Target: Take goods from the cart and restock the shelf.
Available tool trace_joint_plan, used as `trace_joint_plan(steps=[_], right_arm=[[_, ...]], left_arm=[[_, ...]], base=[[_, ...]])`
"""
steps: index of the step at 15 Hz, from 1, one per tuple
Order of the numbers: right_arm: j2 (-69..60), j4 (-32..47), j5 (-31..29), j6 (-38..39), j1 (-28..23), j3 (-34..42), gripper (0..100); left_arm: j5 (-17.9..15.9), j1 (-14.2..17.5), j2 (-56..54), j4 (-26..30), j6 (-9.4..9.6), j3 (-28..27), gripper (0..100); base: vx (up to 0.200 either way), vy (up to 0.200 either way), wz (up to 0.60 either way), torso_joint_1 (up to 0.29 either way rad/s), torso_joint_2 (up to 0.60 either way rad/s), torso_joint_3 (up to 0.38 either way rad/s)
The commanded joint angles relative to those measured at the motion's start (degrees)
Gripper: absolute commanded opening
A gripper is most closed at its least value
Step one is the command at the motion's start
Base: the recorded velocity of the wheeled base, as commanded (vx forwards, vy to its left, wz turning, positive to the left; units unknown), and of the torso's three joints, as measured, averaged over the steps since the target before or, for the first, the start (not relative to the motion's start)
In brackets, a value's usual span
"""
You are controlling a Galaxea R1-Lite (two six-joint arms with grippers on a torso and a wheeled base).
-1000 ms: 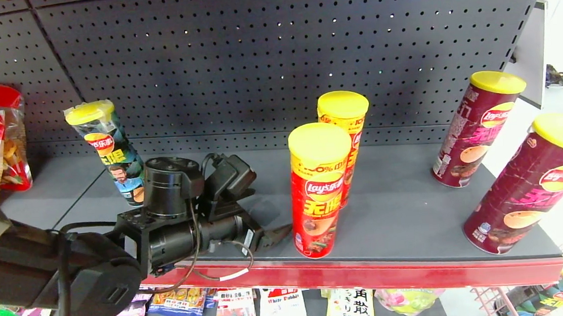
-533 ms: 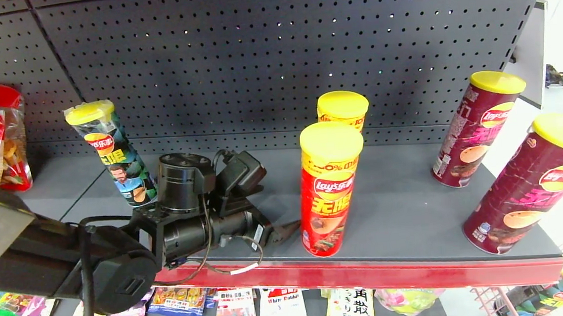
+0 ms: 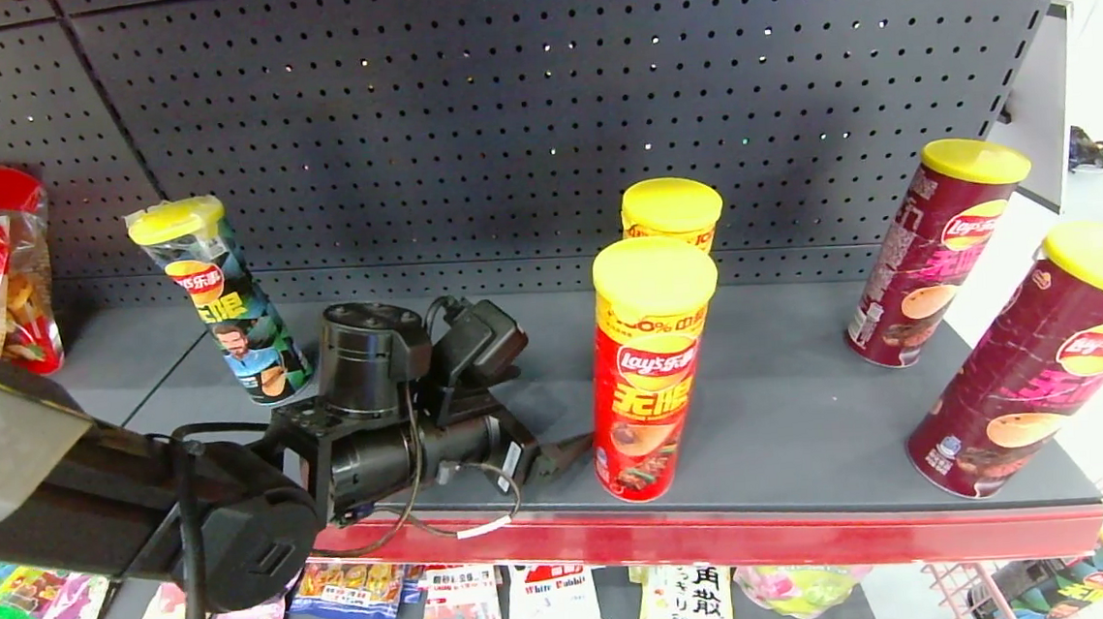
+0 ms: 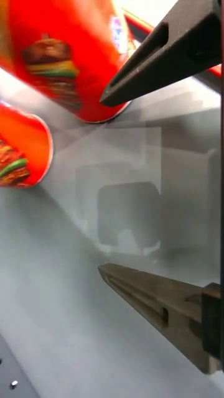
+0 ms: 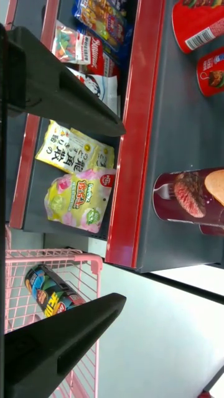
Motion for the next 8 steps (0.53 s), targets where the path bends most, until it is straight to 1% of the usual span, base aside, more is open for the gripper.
trace_joint_plan(steps=[1, 3, 5, 7, 8], right_arm=[[0.1, 0.0, 0.0, 0.0, 0.0, 0.0, 100], [0.1, 0.1, 0.0, 0.0, 0.0, 0.0, 100], [0.1, 0.0, 0.0, 0.0, 0.0, 0.0, 100], [0.1, 0.0, 0.0, 0.0, 0.0, 0.0, 100], [0.1, 0.0, 0.0, 0.0, 0.0, 0.0, 100]], left_arm=[[0.0, 0.2, -1.1, 0.0, 0.02, 1.5, 100], [0.0, 0.3, -1.6, -0.1, 0.11, 2.8, 100], [-0.2, -0.1, -1.3, -0.1, 0.02, 2.4, 100], [-1.4, -0.6, -0.8, -0.1, 0.11, 1.9, 100], [-1.5, -0.6, -0.5, -0.1, 0.02, 1.6, 100]], base=[[0.0, 0.0, 0.0, 0.0, 0.0, 0.0], [0.0, 0.0, 0.0, 0.0, 0.0, 0.0], [0.0, 0.0, 0.0, 0.0, 0.0, 0.0], [0.0, 0.0, 0.0, 0.0, 0.0, 0.0], [0.0, 0.0, 0.0, 0.0, 0.0, 0.0]])
